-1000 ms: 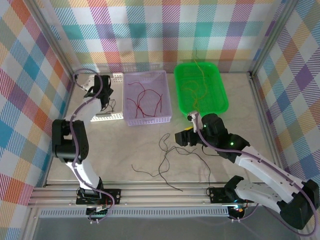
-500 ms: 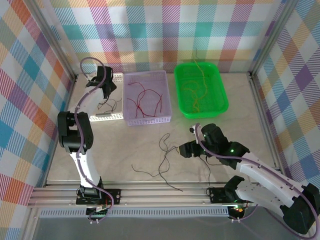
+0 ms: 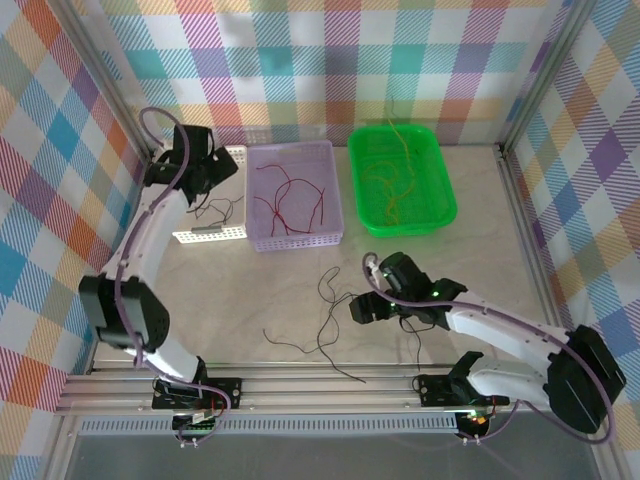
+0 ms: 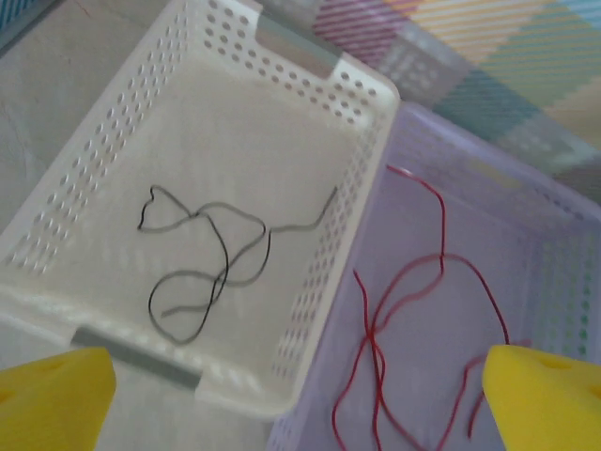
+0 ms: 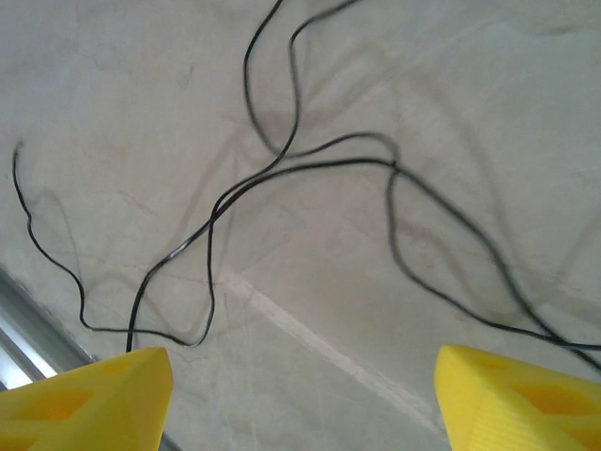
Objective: Untangle the cables
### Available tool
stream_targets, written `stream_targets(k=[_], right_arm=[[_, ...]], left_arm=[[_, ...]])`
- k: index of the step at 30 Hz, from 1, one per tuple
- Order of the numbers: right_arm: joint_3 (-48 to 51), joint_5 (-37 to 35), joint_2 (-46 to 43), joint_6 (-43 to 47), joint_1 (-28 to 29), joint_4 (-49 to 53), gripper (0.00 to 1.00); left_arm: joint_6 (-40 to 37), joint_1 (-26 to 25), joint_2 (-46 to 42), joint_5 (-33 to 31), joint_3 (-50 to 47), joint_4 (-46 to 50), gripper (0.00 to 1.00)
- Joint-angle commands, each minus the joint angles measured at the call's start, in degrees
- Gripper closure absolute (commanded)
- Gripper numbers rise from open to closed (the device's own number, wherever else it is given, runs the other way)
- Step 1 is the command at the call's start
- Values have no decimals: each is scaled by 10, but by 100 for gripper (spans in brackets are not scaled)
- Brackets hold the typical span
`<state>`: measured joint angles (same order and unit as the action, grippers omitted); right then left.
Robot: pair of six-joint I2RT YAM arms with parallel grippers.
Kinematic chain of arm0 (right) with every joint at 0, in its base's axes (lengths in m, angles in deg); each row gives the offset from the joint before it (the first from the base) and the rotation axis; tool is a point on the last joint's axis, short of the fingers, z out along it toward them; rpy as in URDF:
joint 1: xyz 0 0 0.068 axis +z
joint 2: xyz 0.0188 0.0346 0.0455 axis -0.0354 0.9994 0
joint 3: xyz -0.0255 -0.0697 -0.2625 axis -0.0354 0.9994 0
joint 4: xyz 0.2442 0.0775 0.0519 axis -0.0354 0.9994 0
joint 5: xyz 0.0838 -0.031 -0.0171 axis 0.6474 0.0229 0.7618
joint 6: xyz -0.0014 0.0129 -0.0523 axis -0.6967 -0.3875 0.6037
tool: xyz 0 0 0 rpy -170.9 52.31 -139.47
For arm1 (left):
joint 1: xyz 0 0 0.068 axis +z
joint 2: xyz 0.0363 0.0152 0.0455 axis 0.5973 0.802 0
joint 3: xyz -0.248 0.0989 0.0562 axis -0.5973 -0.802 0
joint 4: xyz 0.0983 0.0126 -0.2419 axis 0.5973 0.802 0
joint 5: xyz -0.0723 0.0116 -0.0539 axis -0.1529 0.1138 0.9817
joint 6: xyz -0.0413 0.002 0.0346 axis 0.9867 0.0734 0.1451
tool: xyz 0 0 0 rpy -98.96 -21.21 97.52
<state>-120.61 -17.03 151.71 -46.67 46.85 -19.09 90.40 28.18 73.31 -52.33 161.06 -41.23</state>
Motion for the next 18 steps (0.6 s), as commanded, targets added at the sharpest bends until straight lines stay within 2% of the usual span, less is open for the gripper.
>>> stream_targets(k=[1,10,15,18], right_arm=[[-30,-13,46,-21,42,-27,27],[-25,-15,133,-68,103,-82,31],[-23,-17,177,-81,113,-108,36],[-32,-13,208,-78,113,-113,44]], left_arm=[[-23,-12,-64,6,-61,31,0],[-16,-20,-192,10,-221,-71,0],[-23,-21,-231,6,-241,-98,0],[-26,-21,-239,2,-245,-99,0]])
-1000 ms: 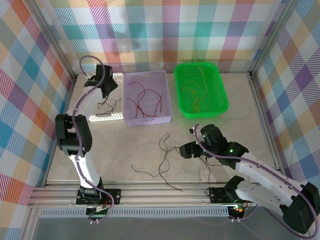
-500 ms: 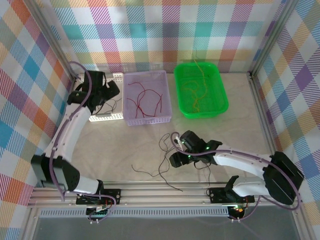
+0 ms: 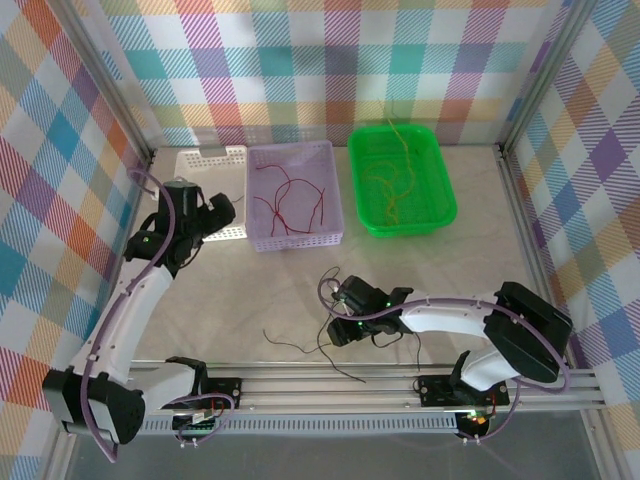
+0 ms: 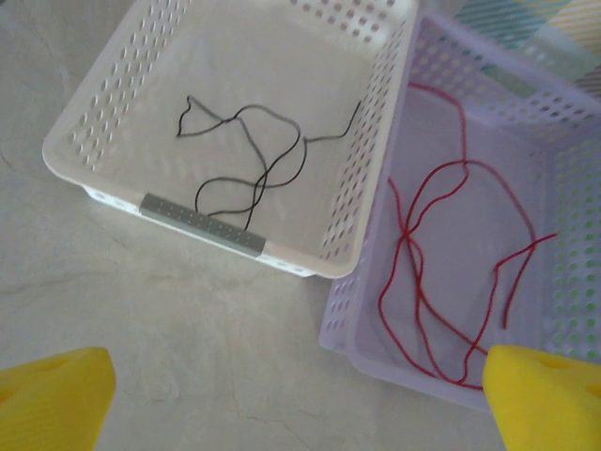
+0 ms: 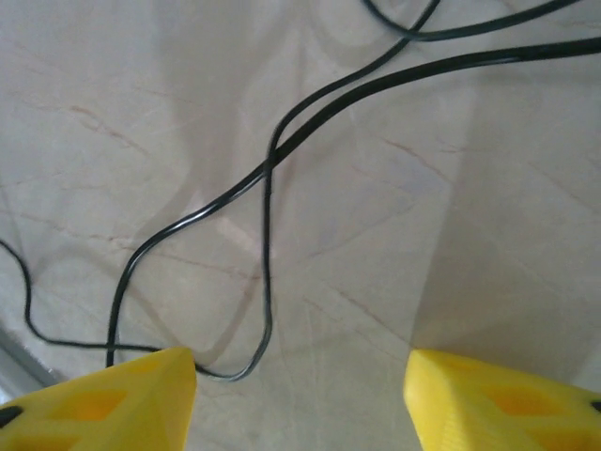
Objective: Untangle the cables
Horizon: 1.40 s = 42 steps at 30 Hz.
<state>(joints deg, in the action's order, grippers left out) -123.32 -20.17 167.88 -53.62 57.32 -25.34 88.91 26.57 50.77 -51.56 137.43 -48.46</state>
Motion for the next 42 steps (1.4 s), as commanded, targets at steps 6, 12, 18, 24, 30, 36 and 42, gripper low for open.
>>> stream_targets(k=[6,12,18,24,30,36,42], right_arm=[[-11,19,73,-12,9,-66,65],[-23,10,65,-5,9,-52,90],[-56,-20,-25,30,8,22,100],[-110,-43,-115,70,5,99,100],[-232,-56,-180,138,-3,192,100],[-369,-26,-177,207,-34,254,100],[-464,45,-158,236,-74,275,100]], left_arm=[[-18,-4,-21,-6,-12,-29,0],[-22,-4,-18,-2,-10,-29,0],[-12,-10,-17,14,-10,-33,0],[-4,-49,-12,23,19,-12,0],[27,-75,-25,66,33,10,1],[83,-102,-60,145,-3,-33,1],[141,-137,-119,258,-74,-203,0]])
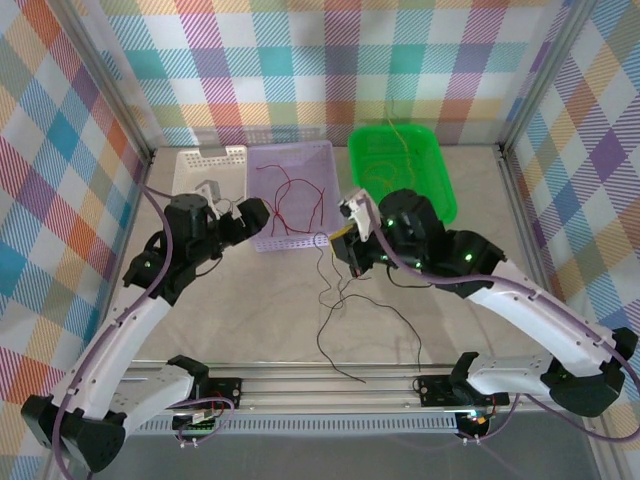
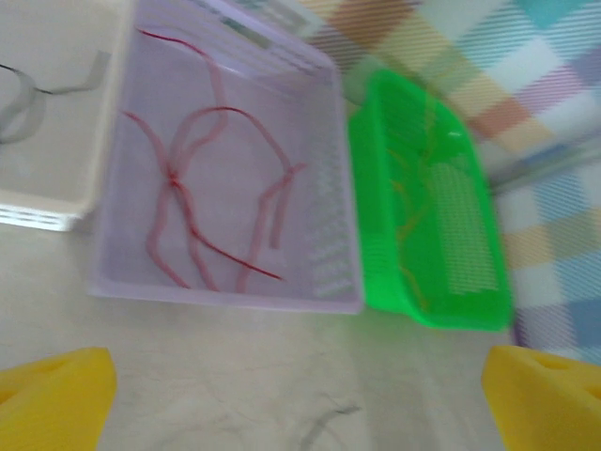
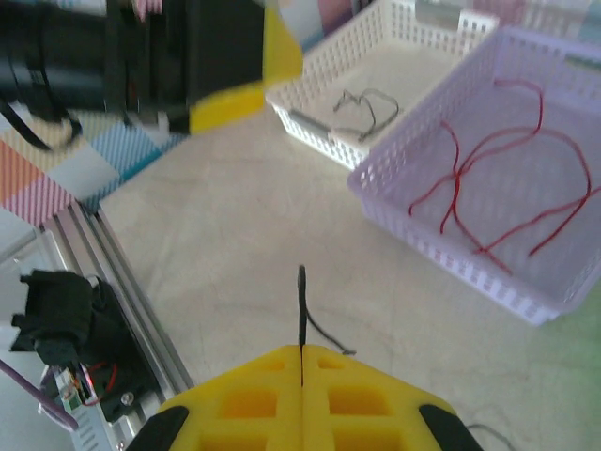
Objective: Untangle the cables
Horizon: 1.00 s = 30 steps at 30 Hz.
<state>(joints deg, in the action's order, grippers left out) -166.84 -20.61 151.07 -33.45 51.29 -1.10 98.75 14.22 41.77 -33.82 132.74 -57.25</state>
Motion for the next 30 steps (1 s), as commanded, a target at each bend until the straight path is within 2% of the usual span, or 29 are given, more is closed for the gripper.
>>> stream_targets(k=[1,6,10,18,22,25,30], right_arm=[[-35,66,15,34,-23,31,100],[-47,158,33,20,-60,18,100],[-48,199,40,11,-71,5,100],[-51,262,44,-4,-88,-11,100],[-48,278,47,-9,-91,-15,100],[-43,281,47,-13,-94,-18,100],[-34,300,44,-22,-98,-26,100]], left_arm=[[51,-17,-38,101,-40,-148,0],[95,-42,-61,193,-102,-299,0],[85,-88,-61,236,-134,-364,0],[28,-182,-41,234,-161,-365,0],[10,-207,-22,223,-156,-361,2],[-2,-216,-13,216,-147,-353,6],[-9,-219,-8,211,-142,-350,20]])
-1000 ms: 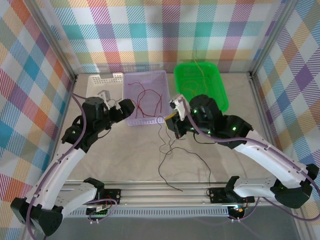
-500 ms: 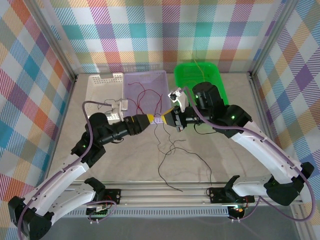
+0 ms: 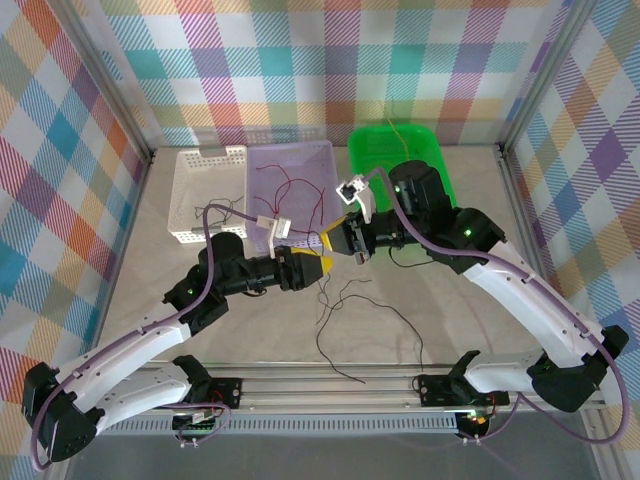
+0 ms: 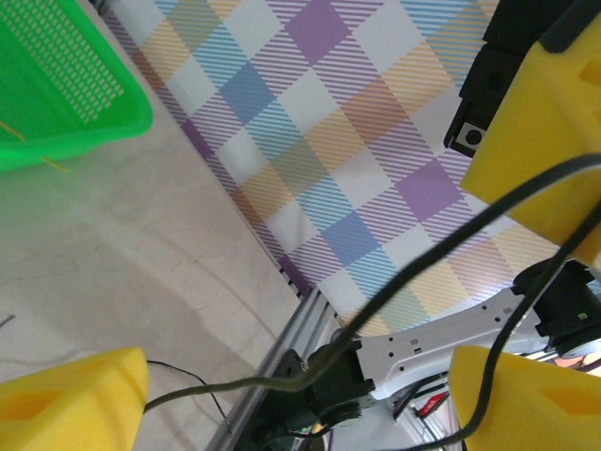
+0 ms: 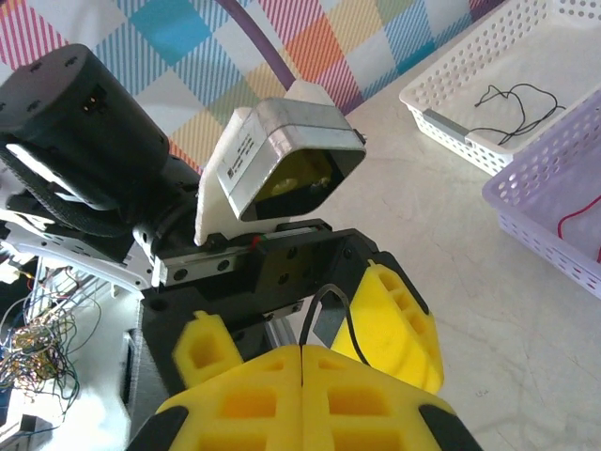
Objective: Untangle the cables
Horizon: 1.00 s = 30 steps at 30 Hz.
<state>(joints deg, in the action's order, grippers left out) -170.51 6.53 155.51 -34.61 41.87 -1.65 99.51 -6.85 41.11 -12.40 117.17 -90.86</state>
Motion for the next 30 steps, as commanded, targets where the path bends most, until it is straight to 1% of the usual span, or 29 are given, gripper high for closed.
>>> stream_targets(k=[1,4,6,8,10,13,17,22,25,29,30], right_arm=[[3,31,0,-11,-3,-22,100],[6,36,-1,-14,-4,-25,100],[10,40,-1,-17,-5,-29,100],[13,46,0,-21,-5,-32,100],[18,49,0,-25,-5,-38,100],[24,48,0,-26,-5,-39,100],[35,44,-3,-28,-6,-43,100],[49,39,-9,-31,-11,-47,100],[57,36,-14,-32,-13,-49,100],[73,14,-32,-37,-19,-54,100],[79,7,-39,-40,-23,-58,97]], left_arm=[[-17,-8,-1,-3,15,-15,21],[-17,-10,2,-3,17,-19,28],[-17,-11,4,-3,18,-21,38],[-17,-11,5,-4,19,-23,46],[-15,-13,6,-3,19,-27,51],[-15,-14,8,-3,22,-29,61],[-16,-15,5,-7,23,-23,76],[-22,-15,-9,-14,23,-7,100],[-27,-15,-19,-25,26,8,100],[-33,-15,-35,-49,26,29,100],[-35,-15,-39,-59,27,40,100]])
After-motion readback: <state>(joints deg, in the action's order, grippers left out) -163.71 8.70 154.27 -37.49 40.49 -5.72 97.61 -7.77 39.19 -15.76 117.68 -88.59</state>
